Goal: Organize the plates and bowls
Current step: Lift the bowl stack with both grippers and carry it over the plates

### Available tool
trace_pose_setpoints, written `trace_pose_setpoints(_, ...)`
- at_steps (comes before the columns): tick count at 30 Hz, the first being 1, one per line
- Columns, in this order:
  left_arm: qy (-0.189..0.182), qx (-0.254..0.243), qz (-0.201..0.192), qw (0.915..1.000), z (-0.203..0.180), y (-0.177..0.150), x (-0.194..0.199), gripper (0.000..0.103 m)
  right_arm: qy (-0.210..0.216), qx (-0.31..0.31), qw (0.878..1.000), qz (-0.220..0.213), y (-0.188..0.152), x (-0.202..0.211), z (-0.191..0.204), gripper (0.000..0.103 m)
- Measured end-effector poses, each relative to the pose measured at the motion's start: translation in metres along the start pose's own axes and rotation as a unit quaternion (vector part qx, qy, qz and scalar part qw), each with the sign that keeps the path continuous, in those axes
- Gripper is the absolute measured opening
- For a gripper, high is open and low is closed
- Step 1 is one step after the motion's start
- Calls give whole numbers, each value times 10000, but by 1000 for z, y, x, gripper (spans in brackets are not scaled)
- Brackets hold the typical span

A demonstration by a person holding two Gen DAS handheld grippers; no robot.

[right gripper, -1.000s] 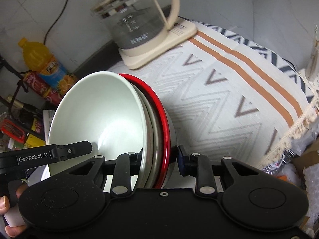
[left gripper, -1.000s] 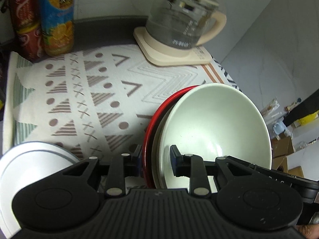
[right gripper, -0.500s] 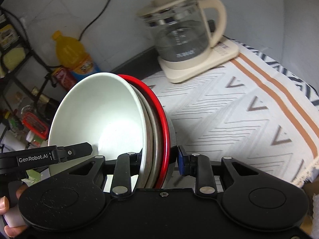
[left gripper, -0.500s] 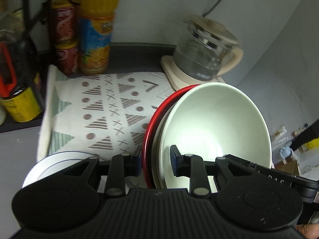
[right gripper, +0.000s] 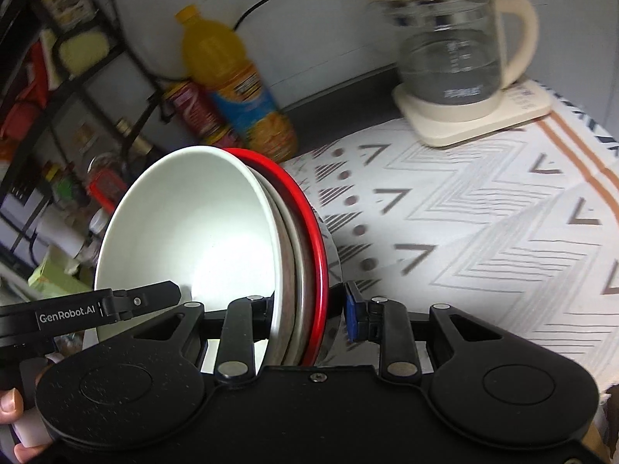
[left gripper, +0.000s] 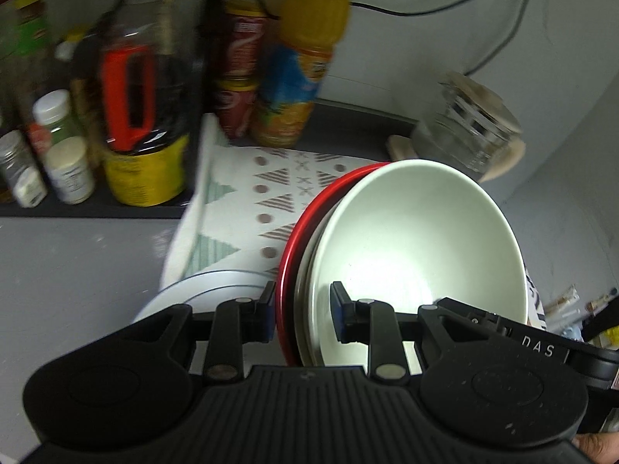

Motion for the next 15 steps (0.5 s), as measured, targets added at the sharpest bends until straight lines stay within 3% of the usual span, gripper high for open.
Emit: trace_pose_setpoints(15,499,682,152,9963,77,-22,13,26,394,443,9958,691,-31,-33,60,27)
Point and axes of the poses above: each gripper's, at about its wrist camera, not at the fingertips, and x roughly against the way its jaws point, z to its left, y to its top, the point moved 9 cm from there along -x, roughly the way its jaws point, and after that the axes turned 11 degrees about x, right-handed, at the moved point
